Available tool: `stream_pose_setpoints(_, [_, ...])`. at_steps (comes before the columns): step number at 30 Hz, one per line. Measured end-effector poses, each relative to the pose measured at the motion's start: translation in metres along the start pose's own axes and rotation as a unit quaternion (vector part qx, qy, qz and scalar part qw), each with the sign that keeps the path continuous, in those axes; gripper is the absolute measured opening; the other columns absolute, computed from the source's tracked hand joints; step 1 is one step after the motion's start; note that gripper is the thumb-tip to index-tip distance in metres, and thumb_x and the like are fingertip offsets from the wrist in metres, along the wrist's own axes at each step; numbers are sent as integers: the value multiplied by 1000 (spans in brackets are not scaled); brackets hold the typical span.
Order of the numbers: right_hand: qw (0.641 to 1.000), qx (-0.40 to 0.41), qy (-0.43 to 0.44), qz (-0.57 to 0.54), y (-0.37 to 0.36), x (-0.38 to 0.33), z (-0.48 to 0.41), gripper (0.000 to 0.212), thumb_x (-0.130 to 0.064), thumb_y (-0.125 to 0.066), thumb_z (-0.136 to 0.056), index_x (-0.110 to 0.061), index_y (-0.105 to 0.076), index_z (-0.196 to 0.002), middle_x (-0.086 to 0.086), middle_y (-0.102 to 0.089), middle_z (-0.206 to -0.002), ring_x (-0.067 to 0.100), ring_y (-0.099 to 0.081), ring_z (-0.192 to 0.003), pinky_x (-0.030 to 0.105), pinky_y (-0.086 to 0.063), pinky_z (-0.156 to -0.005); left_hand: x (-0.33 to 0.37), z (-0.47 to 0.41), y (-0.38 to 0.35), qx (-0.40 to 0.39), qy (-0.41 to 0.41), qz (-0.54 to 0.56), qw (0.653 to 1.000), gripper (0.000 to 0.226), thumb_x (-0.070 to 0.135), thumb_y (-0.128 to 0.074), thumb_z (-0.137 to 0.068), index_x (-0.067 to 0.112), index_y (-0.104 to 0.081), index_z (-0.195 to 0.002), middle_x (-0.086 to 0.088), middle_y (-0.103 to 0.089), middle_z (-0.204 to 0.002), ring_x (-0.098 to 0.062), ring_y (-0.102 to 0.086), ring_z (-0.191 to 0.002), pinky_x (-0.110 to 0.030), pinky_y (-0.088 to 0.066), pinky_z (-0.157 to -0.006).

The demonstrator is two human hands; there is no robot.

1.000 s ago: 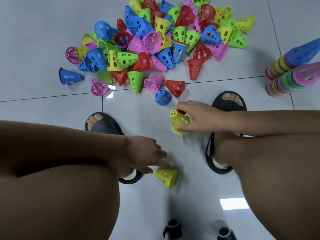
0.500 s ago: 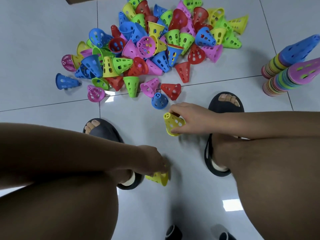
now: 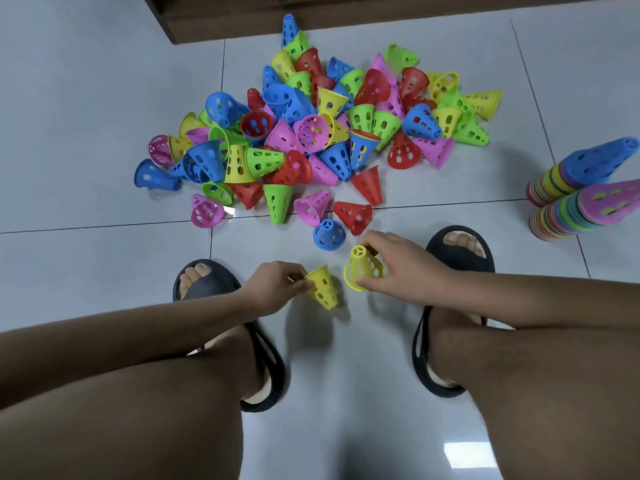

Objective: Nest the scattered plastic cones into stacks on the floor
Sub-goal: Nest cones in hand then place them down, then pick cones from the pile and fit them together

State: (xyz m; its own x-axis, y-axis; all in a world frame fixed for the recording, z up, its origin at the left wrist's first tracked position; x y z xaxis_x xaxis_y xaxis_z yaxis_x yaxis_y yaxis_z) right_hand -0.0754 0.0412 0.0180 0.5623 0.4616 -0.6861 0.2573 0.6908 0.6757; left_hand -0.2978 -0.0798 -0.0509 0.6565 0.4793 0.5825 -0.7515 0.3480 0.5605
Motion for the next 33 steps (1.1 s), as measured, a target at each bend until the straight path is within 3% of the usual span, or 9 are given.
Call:
stream_pose_setpoints(4, [999, 7, 27, -22, 0, -8, -15, 45, -39, -80, -82, -31, -53, -117, -15, -58, -113, 9, -57, -102, 42, -52, -93, -8, -5, -6, -27, 115, 335, 935, 19, 20, -69, -105, 2, -71, -100, -20, -80, -103, -31, -81, -96, -45, -63, -98])
stream_pose_setpoints(9, [998, 18, 51, -33, -1, -13, -33, 44, -40, -80, -83, -31, -52, -116, -16, -55, -113, 12, -59, -101, 43, -53, -90, -8, -17, -19, -73, 175, 475, 859, 17, 15, -54, -112, 1, -62, -108, -34, -74, -112, -40, -77, -109, -36, -65, -83])
stream_pose_setpoints(14, [997, -4, 76, 3, -12, -10, -41, 47, -43, -83, -86, -30, -55, -121, -16, -53, -118, 9, -57, -107, 41, -53, -92, -17, -27, -25, -64, 216, 510, 830, 15, 8, -53, -111, -3, -57, -120, -33, -74, -116, -39, -78, -102, -30, -65, -71])
stream_pose_setpoints(17, [993, -10, 104, 50, -19, -11, -50, 52, -47, -82, -86, -30, -57, -128, -9, -51, -124, 14, -54, -119, 43, -55, -90, -19, -32, -22, -55, 201, 489, 847, 31, 11, -68, -104, -9, -58, -126, -33, -73, -117, -36, -80, -100, -26, -62, -69])
stream_pose_setpoints(20, [989, -13, 126, 82, -21, -15, -61, 52, -46, -83, -85, -29, -58, -128, -6, -49, -122, 17, -54, -119, 45, -58, -81, -19, -34, -16, -50, 189, 487, 851, 40, 13, -81, -95, -5, -64, -127, -23, -74, -105, -41, -76, -111, -37, -64, -90])
stream_pose_setpoints(22, [987, -20, 130, 97, -23, -16, -67, 53, -45, -84, -84, -29, -58, -127, -6, -49, -123, 19, -55, -120, 45, -58, -78, -19, -35, -12, -40, 185, 501, 844, 39, 9, -80, -94, -3, -64, -127, -26, -75, -108, -41, -76, -112, -46, -62, -100])
stream_pose_setpoints(24, [985, -22, 136, 104, -24, -17, -71, 55, -46, -84, -83, -28, -59, -128, -7, -48, -121, 20, -56, -117, 43, -58, -75, -21, -37, -5, -20, 181, 508, 842, 34, 5, -75, -96, 0, -62, -127, -27, -75, -114, -37, -77, -105, -45, -63, -97])
stream_pose_setpoints(29, [982, 27, 149, 113, -7, -12, -80, 40, -52, -71, -92, -25, -63, -120, -8, -51, -115, 18, -55, -108, 39, -53, -80, -32, -46, 30, 42, 154, 409, 898, 23, 11, -72, -100, 10, -63, -122, -13, -80, -112, -36, -78, -103, -48, -60, -95])
stream_pose_setpoints(33, [970, 103, 145, 163, 17, 1, -93, 28, -40, -67, -95, -21, -66, -115, -3, -56, -114, 25, -54, -102, 41, -45, -88, -45, -54, 87, 125, 99, 234, 959, 11, 18, -68, -101, 27, -68, -109, 6, -81, -96, -20, -79, -88, -44, -62, -85])
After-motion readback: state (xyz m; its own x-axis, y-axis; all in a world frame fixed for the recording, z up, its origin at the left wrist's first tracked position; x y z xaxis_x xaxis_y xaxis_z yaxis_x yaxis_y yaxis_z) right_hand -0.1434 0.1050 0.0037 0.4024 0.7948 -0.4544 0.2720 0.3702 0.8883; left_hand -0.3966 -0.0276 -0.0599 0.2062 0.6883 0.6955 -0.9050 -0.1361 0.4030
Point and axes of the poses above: each hand's wrist, its own z-axis away from the middle knuckle, its own y-axis out of the back of the hand, x = y × z, the point moved 6 cm from there along -z, towards the middle knuckle
